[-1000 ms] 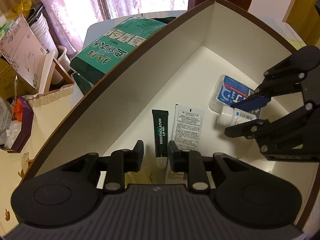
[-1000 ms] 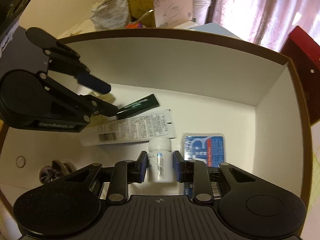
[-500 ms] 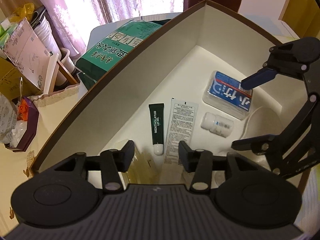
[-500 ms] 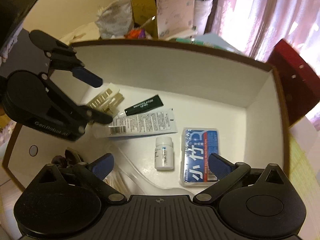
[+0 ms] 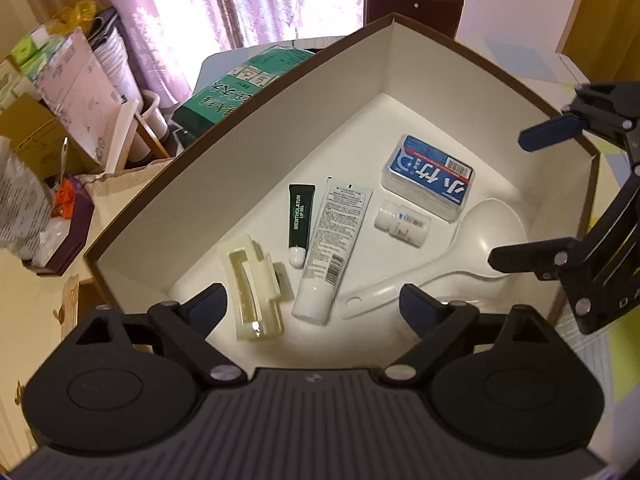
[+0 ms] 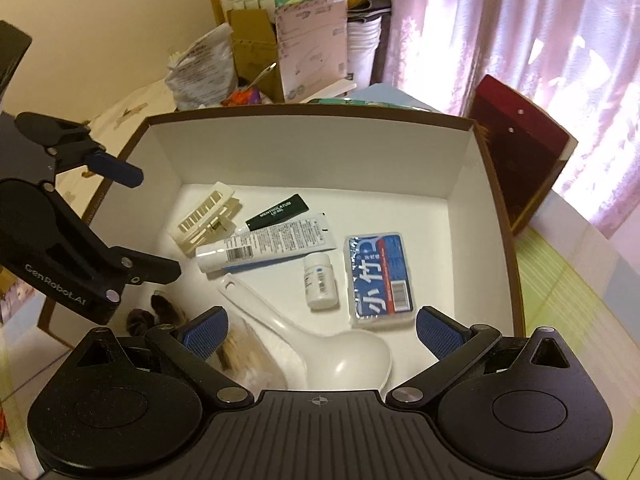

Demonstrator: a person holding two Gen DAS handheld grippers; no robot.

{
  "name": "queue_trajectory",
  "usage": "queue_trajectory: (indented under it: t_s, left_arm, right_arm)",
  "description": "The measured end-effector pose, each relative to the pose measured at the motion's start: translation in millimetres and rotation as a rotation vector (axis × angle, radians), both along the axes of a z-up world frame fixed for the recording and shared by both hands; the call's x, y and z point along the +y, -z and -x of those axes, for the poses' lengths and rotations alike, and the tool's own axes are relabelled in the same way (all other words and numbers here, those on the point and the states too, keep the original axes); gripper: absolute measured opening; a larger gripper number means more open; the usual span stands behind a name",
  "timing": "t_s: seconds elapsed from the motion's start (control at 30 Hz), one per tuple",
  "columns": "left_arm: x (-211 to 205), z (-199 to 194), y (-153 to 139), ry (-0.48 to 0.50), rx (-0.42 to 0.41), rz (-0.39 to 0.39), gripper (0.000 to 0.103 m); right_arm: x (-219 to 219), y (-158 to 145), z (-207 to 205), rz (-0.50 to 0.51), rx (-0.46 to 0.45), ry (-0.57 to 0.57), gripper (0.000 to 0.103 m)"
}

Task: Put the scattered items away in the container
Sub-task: 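Lift both open tools out of the box and move toward the snack packets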

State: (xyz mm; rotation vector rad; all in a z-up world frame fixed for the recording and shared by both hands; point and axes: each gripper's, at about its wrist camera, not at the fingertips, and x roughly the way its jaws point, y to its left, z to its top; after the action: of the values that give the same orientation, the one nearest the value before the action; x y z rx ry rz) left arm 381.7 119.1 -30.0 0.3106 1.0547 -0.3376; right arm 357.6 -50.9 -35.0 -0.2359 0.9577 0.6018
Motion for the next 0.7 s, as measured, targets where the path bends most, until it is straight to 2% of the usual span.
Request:
queue_trajectory:
  t_s: [0.3,0.7]
  left_arm:
    - [2,37,-28,-0.066,-0.056,0.030,0.099]
    - [-2,103,-52,-0.113,-0.108,0.052,0.102]
  right_arm:
    - [-13,-18,33,-0.041,-0.038,0.087,0.103]
    - [-34,-35,92,-0.077,-0.078,0.125,0.103]
